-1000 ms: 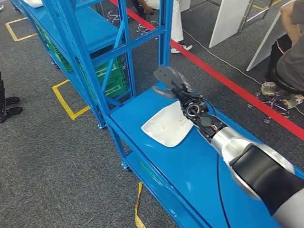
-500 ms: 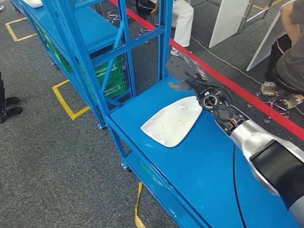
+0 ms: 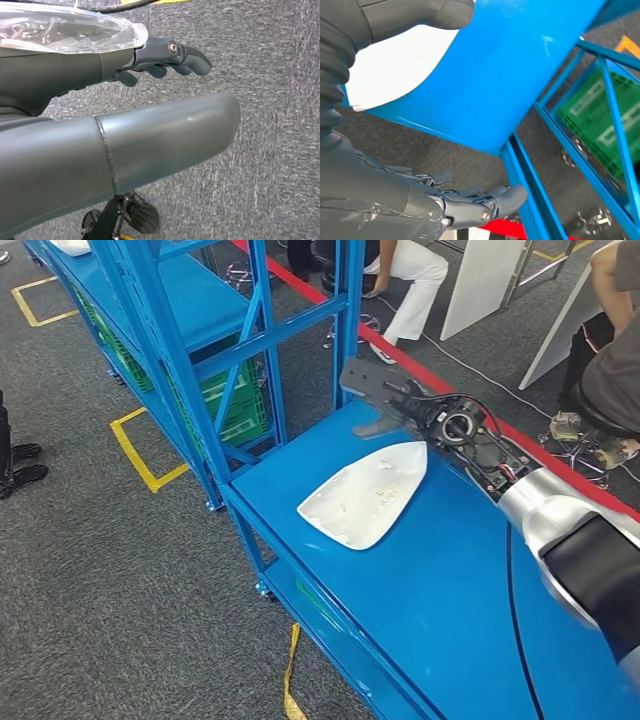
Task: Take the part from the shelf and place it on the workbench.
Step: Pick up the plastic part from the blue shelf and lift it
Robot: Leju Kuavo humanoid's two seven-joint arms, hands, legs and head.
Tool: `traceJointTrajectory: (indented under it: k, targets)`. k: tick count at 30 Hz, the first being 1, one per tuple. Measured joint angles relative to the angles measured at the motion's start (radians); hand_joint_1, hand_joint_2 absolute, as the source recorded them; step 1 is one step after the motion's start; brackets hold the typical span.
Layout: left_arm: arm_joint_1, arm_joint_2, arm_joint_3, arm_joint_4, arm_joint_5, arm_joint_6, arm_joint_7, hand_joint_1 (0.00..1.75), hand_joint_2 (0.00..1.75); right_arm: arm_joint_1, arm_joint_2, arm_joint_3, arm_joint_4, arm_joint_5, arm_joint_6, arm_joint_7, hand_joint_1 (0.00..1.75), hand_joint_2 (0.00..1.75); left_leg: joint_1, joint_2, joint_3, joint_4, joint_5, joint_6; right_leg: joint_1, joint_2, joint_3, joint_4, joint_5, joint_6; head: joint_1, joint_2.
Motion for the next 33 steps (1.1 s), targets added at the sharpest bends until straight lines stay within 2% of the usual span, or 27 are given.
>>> traceJointTrajectory:
  k: [10,33]
  targets:
    - [0.000,0.002,0.000,0.000,-0.016,-0.002,0.001,0.00,0.00,-0.052,-0.001,0.082,0.109,-0.027,0.124,0.029,0.00,1.75,0.000,0.000,0.000,0.000,0.000,0.000,0.000,0.000,0.000,0.000,0.000,0.000,0.000,0.000]
    - [-0.001,0.002,0.000,0.000,-0.016,-0.005,0.001,0.00,0.00,-0.064,-0.002,0.185,0.249,-0.021,0.169,0.036,0.00,1.75,0.000,0.000,0.000,0.000,0.000,0.000,0.000,0.000,0.000,0.000,0.000,0.000,0.000,0.000]
